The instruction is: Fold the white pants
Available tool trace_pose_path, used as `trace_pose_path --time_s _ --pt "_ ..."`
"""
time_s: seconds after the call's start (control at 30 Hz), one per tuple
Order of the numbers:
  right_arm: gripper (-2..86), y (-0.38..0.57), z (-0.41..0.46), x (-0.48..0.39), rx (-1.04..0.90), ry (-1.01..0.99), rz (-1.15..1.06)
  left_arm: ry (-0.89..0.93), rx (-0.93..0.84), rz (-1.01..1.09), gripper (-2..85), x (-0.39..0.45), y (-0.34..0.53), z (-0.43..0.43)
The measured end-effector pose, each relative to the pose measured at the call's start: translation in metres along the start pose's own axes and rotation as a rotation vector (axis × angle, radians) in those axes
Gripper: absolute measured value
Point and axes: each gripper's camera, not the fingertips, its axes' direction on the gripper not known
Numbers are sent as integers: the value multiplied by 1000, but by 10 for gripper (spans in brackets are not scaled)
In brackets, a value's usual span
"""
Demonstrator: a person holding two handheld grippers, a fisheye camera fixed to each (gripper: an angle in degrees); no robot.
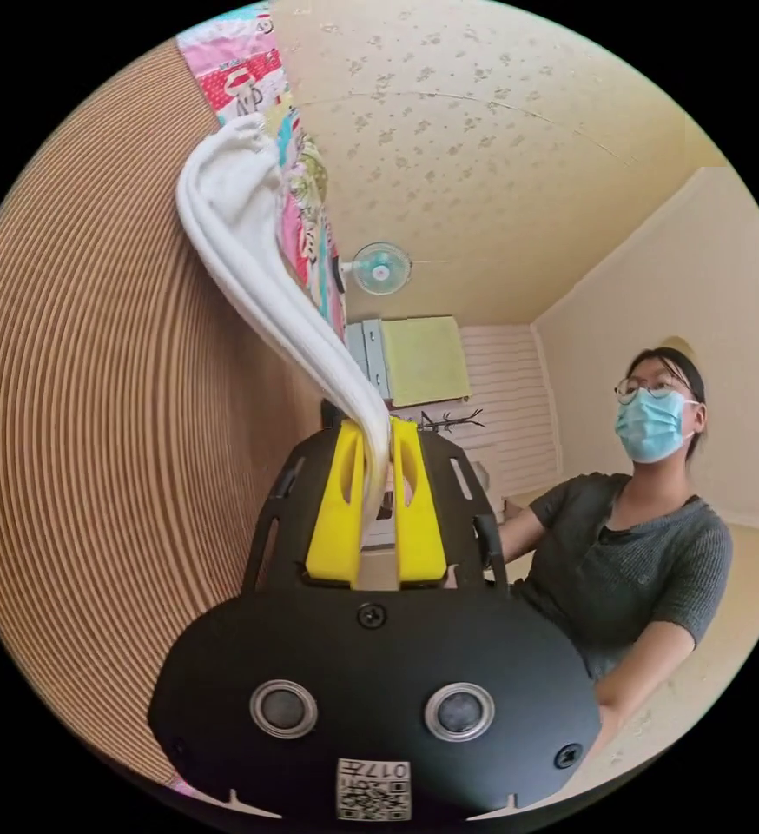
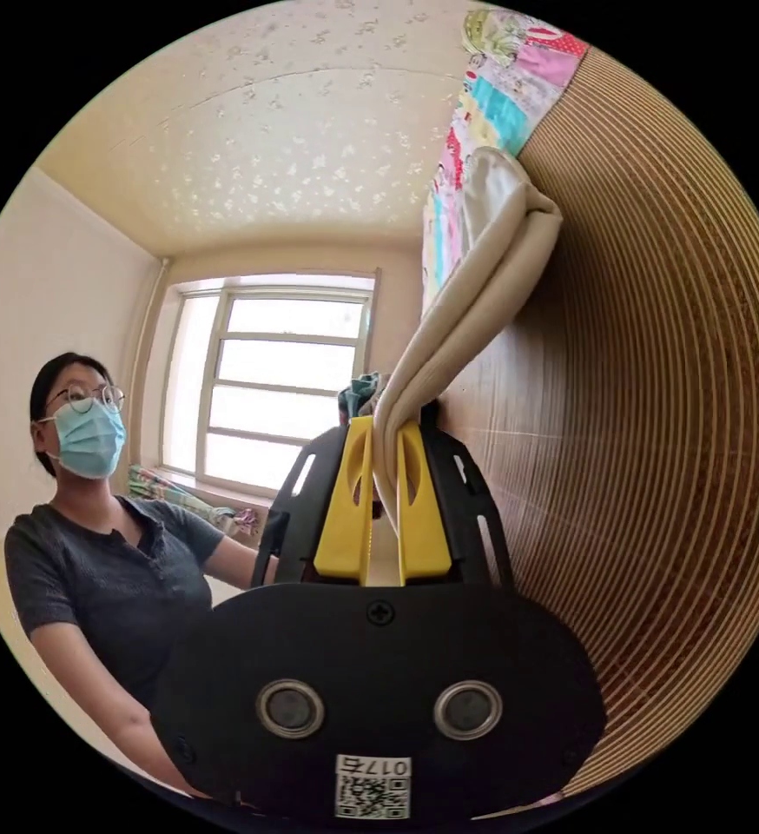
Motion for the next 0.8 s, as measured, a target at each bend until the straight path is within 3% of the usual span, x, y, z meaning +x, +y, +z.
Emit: trace_pose_path --time_s 0.1,0.2,0.3,0.57,0.8 --pt "8 30 -10 -52 -27 -62 -68 43 15 88 76 53 31 6" --pt "8 55 -16 -104 -93 -67 -132 -86 -3 124 51 108 59 21" --pt "11 69 -27 -161 -146 -76 -209 -94 -10 194 49 164 79 37" --pt "35 86 -54 -368 -273 -159 -633 -45 -75 538 48 335 111 79" --pt "30 97 -68 -496 -227 -209 -923 39 27 799 50 450 122 104"
